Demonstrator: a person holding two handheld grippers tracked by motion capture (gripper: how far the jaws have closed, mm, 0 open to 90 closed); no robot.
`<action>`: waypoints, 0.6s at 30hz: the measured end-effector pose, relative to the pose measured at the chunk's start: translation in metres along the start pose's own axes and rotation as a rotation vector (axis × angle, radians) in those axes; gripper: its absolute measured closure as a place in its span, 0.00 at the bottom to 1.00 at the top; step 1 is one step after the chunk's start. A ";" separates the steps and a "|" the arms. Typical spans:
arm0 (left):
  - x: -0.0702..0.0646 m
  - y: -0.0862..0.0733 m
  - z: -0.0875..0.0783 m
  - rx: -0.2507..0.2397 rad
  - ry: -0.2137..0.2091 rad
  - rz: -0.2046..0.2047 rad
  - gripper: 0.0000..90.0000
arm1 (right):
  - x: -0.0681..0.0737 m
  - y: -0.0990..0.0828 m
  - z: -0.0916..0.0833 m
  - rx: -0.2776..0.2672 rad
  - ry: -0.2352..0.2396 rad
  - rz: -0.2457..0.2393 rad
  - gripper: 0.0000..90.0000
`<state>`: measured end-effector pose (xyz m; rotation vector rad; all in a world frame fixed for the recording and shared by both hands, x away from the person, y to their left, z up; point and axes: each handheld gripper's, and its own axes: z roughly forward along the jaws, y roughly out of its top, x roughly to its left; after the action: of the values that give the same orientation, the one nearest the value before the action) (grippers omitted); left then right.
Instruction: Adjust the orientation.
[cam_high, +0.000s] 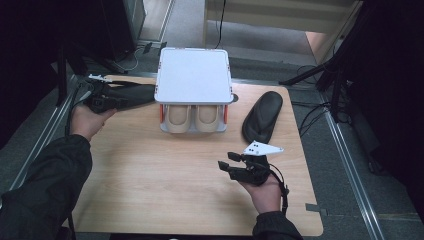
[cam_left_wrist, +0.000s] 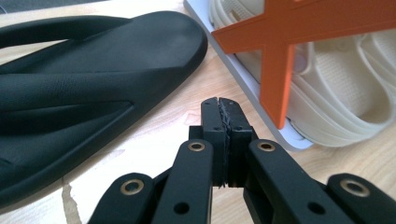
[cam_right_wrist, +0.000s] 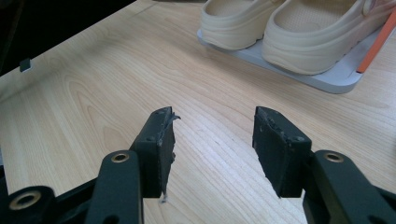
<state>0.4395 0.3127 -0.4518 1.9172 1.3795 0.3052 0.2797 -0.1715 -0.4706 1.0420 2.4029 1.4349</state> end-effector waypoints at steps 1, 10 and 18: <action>0.001 0.003 0.002 -0.003 0.006 0.005 1.00 | 0.000 0.000 0.000 -0.001 -0.002 -0.002 0.55; 0.013 0.016 0.021 0.021 0.048 -0.016 1.00 | -0.001 -0.003 -0.005 -0.013 -0.017 0.016 0.55; 0.023 0.025 0.037 0.042 0.079 -0.068 1.00 | 0.000 -0.006 -0.007 -0.010 -0.027 0.015 0.55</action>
<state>0.4879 0.3135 -0.4652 1.9056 1.5103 0.3236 0.2735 -0.1782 -0.4715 1.0726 2.3724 1.4266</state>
